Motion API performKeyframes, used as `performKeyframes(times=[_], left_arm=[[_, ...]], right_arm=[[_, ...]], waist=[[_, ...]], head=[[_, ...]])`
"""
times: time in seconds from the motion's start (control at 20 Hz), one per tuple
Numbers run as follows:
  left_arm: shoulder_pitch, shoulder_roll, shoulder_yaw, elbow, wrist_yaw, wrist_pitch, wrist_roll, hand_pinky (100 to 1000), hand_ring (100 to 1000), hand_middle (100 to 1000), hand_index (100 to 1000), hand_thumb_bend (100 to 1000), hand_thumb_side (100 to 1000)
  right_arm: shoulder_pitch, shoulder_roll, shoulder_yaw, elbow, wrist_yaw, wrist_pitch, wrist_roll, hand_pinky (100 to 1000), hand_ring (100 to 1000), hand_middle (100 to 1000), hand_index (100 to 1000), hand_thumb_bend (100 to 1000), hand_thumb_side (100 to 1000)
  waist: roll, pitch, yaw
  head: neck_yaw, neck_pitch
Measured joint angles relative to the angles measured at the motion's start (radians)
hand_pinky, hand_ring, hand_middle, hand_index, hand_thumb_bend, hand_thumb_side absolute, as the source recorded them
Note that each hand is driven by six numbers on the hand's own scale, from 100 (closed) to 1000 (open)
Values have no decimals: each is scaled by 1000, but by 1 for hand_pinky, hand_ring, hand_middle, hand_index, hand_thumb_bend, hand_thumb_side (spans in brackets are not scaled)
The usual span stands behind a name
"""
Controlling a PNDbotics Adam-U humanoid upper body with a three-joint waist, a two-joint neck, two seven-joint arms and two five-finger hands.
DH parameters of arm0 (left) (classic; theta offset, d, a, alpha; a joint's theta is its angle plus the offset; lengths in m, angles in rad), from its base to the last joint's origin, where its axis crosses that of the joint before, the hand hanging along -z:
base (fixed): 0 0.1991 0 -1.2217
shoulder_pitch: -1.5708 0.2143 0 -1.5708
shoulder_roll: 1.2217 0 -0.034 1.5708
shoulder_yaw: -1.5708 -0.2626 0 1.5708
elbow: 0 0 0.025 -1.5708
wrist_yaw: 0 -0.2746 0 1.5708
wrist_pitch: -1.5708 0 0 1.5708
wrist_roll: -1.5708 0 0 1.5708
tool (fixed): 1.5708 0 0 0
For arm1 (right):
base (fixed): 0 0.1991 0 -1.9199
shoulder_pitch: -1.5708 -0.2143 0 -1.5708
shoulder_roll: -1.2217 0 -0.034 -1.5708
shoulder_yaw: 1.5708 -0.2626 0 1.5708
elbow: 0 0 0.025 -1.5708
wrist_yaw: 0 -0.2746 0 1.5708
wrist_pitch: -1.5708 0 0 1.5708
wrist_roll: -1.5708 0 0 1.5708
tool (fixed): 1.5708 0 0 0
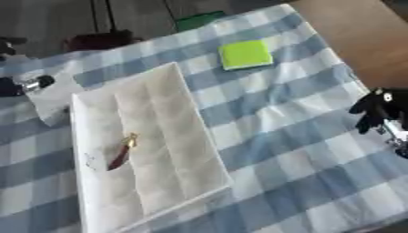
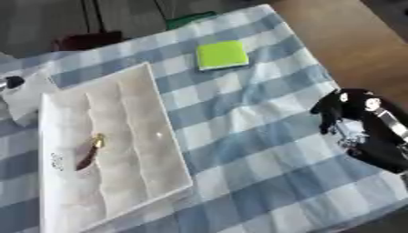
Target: Pick up objects on the table and place them in the box.
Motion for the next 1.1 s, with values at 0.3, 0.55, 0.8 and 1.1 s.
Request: performKeyframes(times=[0.3, 0.55, 0.8, 1.1], left_arm=[[-6, -21, -11, 65, 10, -24, -19, 832, 859, 898, 981, 696, 810], [-9, -29, -18, 68, 22, -44, -41, 834, 859, 898, 981, 701, 812], [-16, -37, -28, 66, 14, -52, -58, 859, 860, 894, 982, 758, 805], [-23, -38, -30, 47, -49, -55, -75, 880, 854, 888, 983, 825, 754]], right_arm=[[0, 0, 0, 0, 1, -4, 3, 535, 450, 605, 667, 100, 589], [0, 1, 0, 0, 2, -6, 2, 535, 450, 605, 668, 100, 589], [0, 4, 0, 0, 2, -8, 2, 535, 450, 606, 669, 100, 591], [0, 7, 0, 0, 2, -11, 4, 535, 450, 606, 669, 100, 593]], waist=[[-1, 6, 0], [-6, 8, -1], [-7, 9, -2], [-7, 9, -2]], head=[[-1, 0], [-1, 0], [-1, 0], [-1, 0]])
